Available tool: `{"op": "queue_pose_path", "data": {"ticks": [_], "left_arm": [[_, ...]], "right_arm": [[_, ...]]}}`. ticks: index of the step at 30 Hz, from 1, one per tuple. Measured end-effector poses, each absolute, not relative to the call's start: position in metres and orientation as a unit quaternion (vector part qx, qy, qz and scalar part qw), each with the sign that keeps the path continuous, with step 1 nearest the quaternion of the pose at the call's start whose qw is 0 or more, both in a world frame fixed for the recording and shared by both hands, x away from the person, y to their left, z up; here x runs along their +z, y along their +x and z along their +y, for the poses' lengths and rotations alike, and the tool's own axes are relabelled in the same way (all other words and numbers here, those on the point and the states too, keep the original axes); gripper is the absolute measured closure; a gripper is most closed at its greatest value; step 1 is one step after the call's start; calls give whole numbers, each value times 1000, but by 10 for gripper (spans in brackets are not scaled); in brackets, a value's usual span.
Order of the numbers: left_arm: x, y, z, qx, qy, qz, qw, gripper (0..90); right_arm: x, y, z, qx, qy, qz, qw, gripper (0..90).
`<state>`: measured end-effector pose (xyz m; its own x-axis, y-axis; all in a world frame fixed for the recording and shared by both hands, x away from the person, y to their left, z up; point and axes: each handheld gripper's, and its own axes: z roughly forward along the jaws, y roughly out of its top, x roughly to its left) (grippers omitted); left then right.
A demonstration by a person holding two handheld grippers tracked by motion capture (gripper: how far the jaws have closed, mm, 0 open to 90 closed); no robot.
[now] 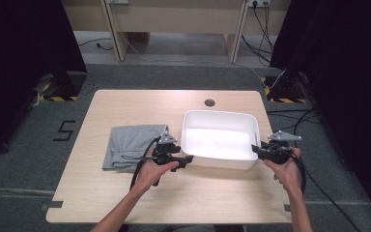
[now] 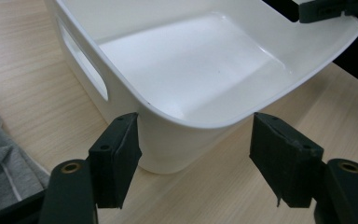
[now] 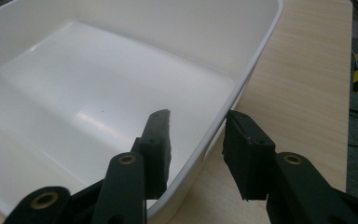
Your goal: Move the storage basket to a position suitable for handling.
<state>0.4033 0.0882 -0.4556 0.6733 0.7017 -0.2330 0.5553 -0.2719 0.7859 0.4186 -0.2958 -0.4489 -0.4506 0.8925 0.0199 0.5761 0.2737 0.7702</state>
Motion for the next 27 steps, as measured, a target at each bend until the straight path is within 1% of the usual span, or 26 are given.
{"op": "queue_pose_path", "data": {"ticks": [6, 21, 22, 24, 27], "left_arm": [[-455, 402, 84, 83, 796, 394, 452, 336], [-456, 400, 83, 78, 800, 388, 451, 341], [-456, 400, 83, 75, 799, 388, 454, 341], [-455, 400, 87, 73, 794, 391, 460, 335], [-454, 399, 98, 88, 791, 398, 457, 306]], "right_arm": [[-449, 427, -300, 367, 478, 769, 215, 648], [-449, 430, -302, 363, 479, 770, 213, 644], [-450, 430, -302, 366, 479, 769, 212, 634], [-448, 428, -303, 378, 487, 759, 210, 580], [-439, 421, -302, 384, 493, 748, 223, 513]]}}
